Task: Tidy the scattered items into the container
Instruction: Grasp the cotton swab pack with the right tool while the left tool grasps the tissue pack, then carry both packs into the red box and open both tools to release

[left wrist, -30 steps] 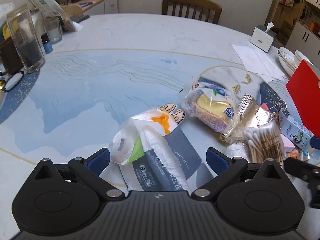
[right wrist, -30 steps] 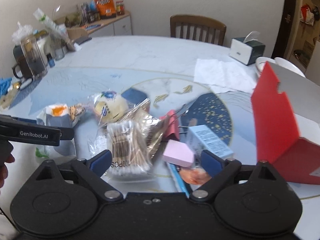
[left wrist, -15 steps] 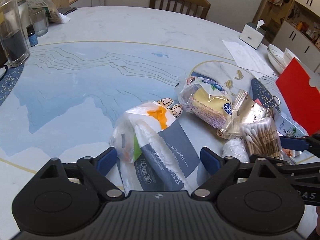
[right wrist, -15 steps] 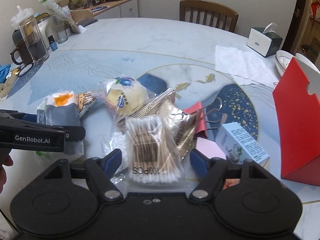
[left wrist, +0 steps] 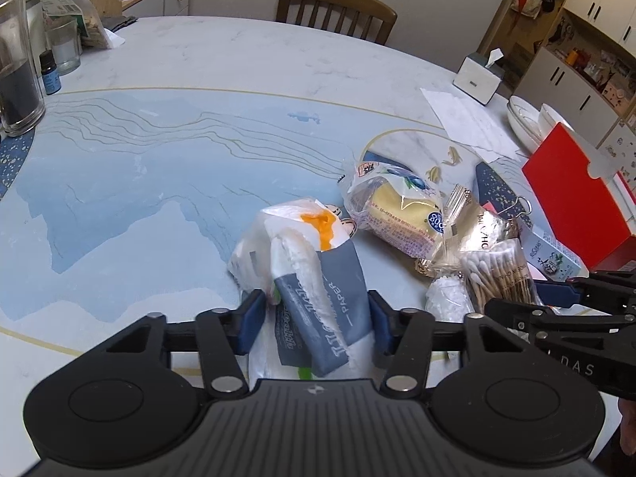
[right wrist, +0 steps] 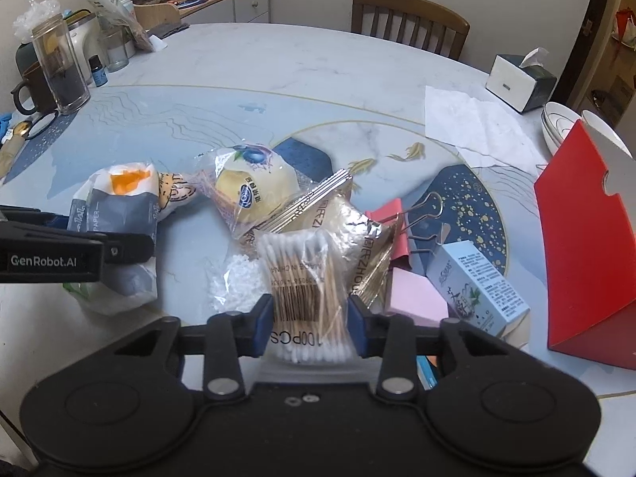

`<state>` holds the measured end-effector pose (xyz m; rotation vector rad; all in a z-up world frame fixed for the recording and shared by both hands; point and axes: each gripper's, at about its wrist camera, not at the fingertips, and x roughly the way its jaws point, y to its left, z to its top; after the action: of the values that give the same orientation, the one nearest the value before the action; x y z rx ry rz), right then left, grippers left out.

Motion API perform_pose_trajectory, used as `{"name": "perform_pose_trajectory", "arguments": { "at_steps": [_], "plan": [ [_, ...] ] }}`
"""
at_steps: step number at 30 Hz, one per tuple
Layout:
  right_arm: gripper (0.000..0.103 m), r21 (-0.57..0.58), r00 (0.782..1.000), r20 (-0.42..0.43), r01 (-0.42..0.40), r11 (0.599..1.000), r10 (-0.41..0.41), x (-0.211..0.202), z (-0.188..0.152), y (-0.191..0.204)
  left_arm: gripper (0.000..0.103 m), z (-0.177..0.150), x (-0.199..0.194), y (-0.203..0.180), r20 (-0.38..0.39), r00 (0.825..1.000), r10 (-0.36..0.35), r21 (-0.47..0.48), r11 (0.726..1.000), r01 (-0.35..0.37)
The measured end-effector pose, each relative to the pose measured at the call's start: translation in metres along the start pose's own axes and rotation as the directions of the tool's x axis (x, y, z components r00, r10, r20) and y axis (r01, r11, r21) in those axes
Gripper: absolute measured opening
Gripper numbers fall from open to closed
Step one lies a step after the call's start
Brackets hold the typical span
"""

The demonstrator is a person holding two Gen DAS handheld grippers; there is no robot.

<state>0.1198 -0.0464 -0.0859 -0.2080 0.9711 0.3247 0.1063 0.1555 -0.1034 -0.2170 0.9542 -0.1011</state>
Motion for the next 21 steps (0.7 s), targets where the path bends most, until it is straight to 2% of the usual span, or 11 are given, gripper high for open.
{"name": "perform_pose_trajectory", "arguments": {
  "at_steps": [3, 7, 15, 21],
  "plan": [
    [0.027, 0.005, 1.000, 0.001, -0.004, 1.000, 0.004, -0.004, 0.000, -0.001, 0.044, -0.001, -0.004, 0.002, 0.008, 1.000, -0.007, 0.003, 1.000, 0.007],
    [0.025, 0.013, 1.000, 0.004, -0.005, 1.000, 0.005, -0.013, -0.002, -0.004, 0.040, -0.002, -0.011, 0.003, 0.026, 1.000, -0.011, 0.001, 1.000, 0.011],
    [0.025, 0.051, 0.999, 0.048, -0.022, 0.998, 0.020, -0.040, -0.003, -0.020, 0.040, -0.003, -0.034, -0.001, 0.065, 0.998, 0.006, 0.014, 1.000, -0.007],
    [0.025, 0.095, 0.995, 0.091, -0.039, 0.995, 0.030, -0.061, -0.004, -0.043, 0.040, -0.002, -0.049, -0.023, 0.086, 0.996, 0.017, 0.066, 0.998, -0.022]
  ]
}}
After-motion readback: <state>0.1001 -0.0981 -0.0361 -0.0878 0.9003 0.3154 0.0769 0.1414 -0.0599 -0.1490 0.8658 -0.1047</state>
